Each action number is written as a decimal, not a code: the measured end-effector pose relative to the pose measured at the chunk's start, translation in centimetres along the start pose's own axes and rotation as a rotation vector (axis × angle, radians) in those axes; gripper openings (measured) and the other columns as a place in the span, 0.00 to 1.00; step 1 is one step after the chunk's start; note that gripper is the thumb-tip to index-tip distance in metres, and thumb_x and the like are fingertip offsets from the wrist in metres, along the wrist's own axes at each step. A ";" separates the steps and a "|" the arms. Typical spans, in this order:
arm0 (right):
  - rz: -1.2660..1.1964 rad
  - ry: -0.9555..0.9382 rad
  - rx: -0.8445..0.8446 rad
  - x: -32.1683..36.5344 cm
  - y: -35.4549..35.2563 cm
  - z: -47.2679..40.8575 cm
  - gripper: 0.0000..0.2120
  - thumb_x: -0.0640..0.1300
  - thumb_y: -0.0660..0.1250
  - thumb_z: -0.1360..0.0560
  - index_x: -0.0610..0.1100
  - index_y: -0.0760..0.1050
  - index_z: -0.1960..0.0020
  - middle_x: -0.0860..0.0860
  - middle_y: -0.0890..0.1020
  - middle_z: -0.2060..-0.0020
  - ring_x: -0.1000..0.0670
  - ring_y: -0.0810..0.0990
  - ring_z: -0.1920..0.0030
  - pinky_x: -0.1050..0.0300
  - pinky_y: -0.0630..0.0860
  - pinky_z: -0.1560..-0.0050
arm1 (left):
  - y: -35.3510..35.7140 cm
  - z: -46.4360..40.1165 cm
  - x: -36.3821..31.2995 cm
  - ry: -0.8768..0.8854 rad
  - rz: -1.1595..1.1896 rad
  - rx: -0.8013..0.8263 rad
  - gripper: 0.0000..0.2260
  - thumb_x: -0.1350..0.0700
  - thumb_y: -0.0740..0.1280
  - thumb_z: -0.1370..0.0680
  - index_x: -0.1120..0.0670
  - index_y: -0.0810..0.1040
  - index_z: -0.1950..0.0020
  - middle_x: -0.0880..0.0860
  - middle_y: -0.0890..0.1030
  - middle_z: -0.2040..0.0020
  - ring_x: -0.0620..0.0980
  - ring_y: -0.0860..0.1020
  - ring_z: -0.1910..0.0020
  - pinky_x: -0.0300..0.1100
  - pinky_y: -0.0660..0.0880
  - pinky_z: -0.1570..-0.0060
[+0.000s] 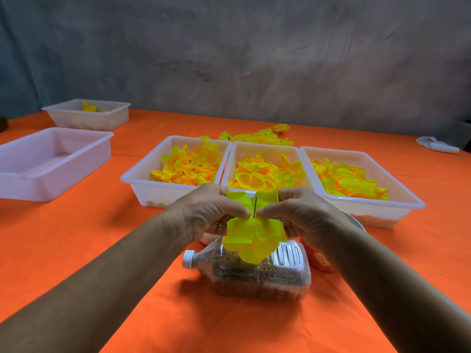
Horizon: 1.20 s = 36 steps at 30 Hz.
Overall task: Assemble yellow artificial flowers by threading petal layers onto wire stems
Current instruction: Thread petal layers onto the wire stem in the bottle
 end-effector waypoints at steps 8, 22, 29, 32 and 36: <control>0.054 0.026 -0.037 -0.8 -0.4 -0.3 0.10 0.31 0.71 0.32 0.36 0.80 0.51 0.44 0.84 0.67 0.50 0.82 0.71 0.57 0.80 0.68 | 0.0 -0.4 0.6 -0.015 -0.028 0.010 0.22 0.66 0.72 0.31 0.64 0.73 0.38 0.60 0.76 0.54 0.56 0.74 0.55 0.46 0.76 0.59; 0.079 0.043 -0.034 -1.0 -0.4 -0.6 0.15 0.30 0.72 0.34 0.33 0.79 0.48 0.42 0.84 0.64 0.47 0.83 0.69 0.53 0.81 0.65 | 0.2 -0.6 0.5 0.024 -0.061 0.033 0.14 0.67 0.72 0.31 0.58 0.76 0.48 0.59 0.77 0.58 0.53 0.76 0.62 0.44 0.76 0.63; 0.064 0.071 -0.036 -1.2 -0.6 -0.7 0.11 0.30 0.73 0.34 0.34 0.79 0.52 0.41 0.84 0.62 0.44 0.83 0.65 0.49 0.82 0.58 | 0.2 -0.7 0.5 0.017 -0.028 0.035 0.12 0.68 0.72 0.31 0.56 0.77 0.53 0.56 0.77 0.62 0.51 0.75 0.66 0.43 0.76 0.63; 0.054 0.066 -0.021 -1.2 -0.4 -0.6 0.09 0.29 0.72 0.34 0.36 0.79 0.55 0.45 0.84 0.67 0.49 0.83 0.69 0.57 0.79 0.69 | 0.3 -0.7 0.6 0.014 -0.015 0.047 0.12 0.68 0.73 0.32 0.56 0.77 0.53 0.54 0.77 0.64 0.49 0.74 0.68 0.41 0.76 0.68; 0.061 0.037 -0.006 -1.1 -0.2 -0.7 0.11 0.28 0.71 0.33 0.35 0.79 0.51 0.44 0.84 0.66 0.48 0.83 0.68 0.56 0.81 0.66 | 0.3 -0.4 0.4 0.028 -0.014 0.049 0.13 0.69 0.72 0.32 0.57 0.76 0.51 0.48 0.77 0.75 0.43 0.74 0.78 0.33 0.71 0.78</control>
Point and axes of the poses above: each hand's wrist, its own z-axis away from the middle knuckle, its own y-axis out of the palm, x = y × z, the point moved 7 cm from there along -z, towards the middle knuckle
